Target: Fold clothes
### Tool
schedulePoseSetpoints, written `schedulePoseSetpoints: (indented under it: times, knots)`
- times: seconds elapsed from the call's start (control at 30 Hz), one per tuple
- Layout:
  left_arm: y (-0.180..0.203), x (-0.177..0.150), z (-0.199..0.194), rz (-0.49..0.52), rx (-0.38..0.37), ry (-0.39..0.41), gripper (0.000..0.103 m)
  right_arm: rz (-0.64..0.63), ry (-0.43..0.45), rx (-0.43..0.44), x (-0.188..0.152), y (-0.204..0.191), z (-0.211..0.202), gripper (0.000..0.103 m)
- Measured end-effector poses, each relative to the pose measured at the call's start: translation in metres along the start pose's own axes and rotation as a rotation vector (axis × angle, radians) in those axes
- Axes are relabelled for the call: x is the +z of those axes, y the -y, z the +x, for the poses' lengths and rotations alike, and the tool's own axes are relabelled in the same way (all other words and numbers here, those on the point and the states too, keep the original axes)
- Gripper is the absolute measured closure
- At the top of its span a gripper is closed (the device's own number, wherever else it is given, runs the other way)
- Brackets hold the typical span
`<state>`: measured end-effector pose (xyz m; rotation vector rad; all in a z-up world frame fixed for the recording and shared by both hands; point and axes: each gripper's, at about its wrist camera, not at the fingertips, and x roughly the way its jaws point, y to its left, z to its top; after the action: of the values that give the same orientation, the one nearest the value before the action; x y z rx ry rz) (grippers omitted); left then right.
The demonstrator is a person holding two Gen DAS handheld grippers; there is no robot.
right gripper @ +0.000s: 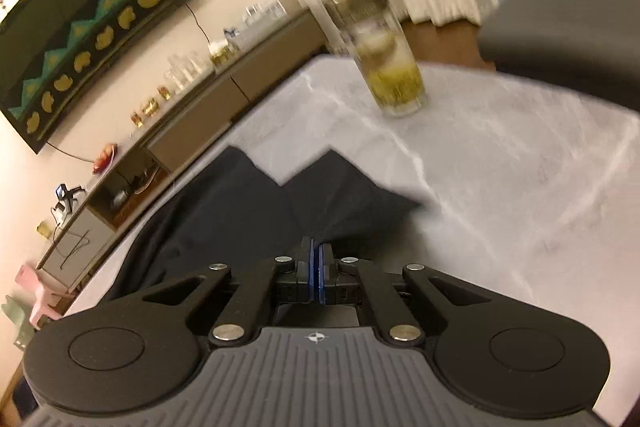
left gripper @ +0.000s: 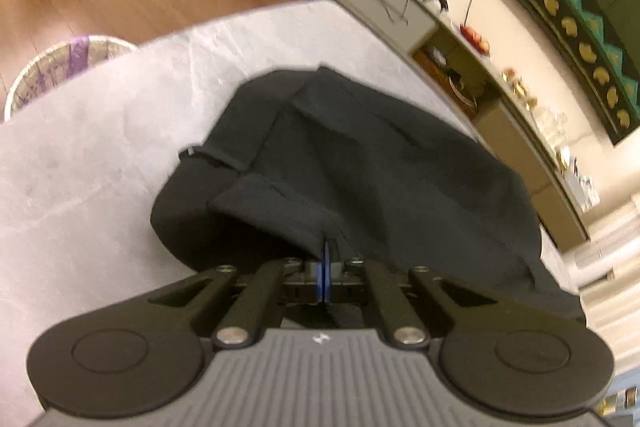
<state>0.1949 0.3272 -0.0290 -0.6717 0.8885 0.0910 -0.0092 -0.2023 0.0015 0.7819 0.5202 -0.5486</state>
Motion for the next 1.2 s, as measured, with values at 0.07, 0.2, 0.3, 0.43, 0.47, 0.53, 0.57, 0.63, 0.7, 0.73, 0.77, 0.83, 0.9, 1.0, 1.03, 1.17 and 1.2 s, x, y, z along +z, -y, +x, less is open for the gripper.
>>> schedulePoseSetpoints:
  times: [0.07,0.2,0.3,0.43,0.47,0.53,0.57,0.63,0.7,0.73,0.77,0.83,0.9,1.0,1.03,1.17,1.2]
  knots:
    - [0.001,-0.001,0.002,-0.006,-0.018,-0.022,0.097,0.003,0.012,-0.048,0.000,0.002,0.001,0.099]
    - [-0.011,0.000,-0.007,-0.105,-0.082,0.013,0.076,-0.193,0.223,-0.123,-0.006,-0.038,-0.032,0.090]
    - [-0.027,0.006,-0.012,-0.212,-0.142,0.042,0.063,-0.367,0.246,0.018,-0.038,-0.100,-0.047,0.060]
    - [-0.052,0.012,-0.014,-0.340,-0.224,0.043,0.058,-0.715,0.119,0.359,-0.122,-0.223,-0.055,0.040]
    - [-0.057,0.013,-0.013,-0.366,-0.240,0.046,0.054,-0.823,0.089,0.458,-0.151,-0.257,-0.059,0.032]
    - [-0.066,0.017,-0.010,-0.413,-0.265,0.048,0.050,-1.045,0.037,0.660,-0.213,-0.321,-0.070,0.023]
    - [-0.071,0.018,-0.009,-0.432,-0.272,0.045,0.050,-1.144,0.017,0.753,-0.243,-0.349,-0.075,0.021]
    - [-0.083,0.021,-0.005,-0.467,-0.282,0.036,0.050,-1.322,-0.016,0.914,-0.299,-0.398,-0.079,0.019]
    - [-0.094,0.023,-0.001,-0.493,-0.284,0.022,0.050,-1.500,-0.042,0.992,-0.353,-0.440,-0.072,0.019]
    - [-0.099,0.024,0.001,-0.500,-0.288,0.014,0.050,-1.584,-0.042,1.009,-0.379,-0.458,-0.066,0.019]
    - [-0.103,0.024,0.002,-0.507,-0.295,0.006,0.050,-1.661,-0.045,1.011,-0.402,-0.474,-0.057,0.019]
    - [-0.112,0.025,0.005,-0.522,-0.308,-0.008,0.050,-1.771,-0.061,0.996,-0.438,-0.498,-0.038,0.019]
    - [-0.117,0.025,0.007,-0.539,-0.319,-0.018,0.050,-1.862,-0.089,0.982,-0.468,-0.517,-0.019,0.021]
    - [-0.115,0.028,0.016,-0.550,-0.329,-0.046,0.049,-1.937,-0.158,0.968,-0.488,-0.533,0.004,0.030]
    - [-0.113,0.030,0.019,-0.551,-0.329,-0.055,0.049,-1.956,-0.180,0.963,-0.493,-0.537,0.010,0.042]
    - [-0.101,0.037,0.031,-0.529,-0.314,-0.057,0.053,-1.946,-0.136,0.894,-0.492,-0.549,0.021,0.102]
    - [-0.096,0.040,0.035,-0.515,-0.307,-0.051,0.068,-1.928,-0.123,0.883,-0.489,-0.552,0.023,0.102]
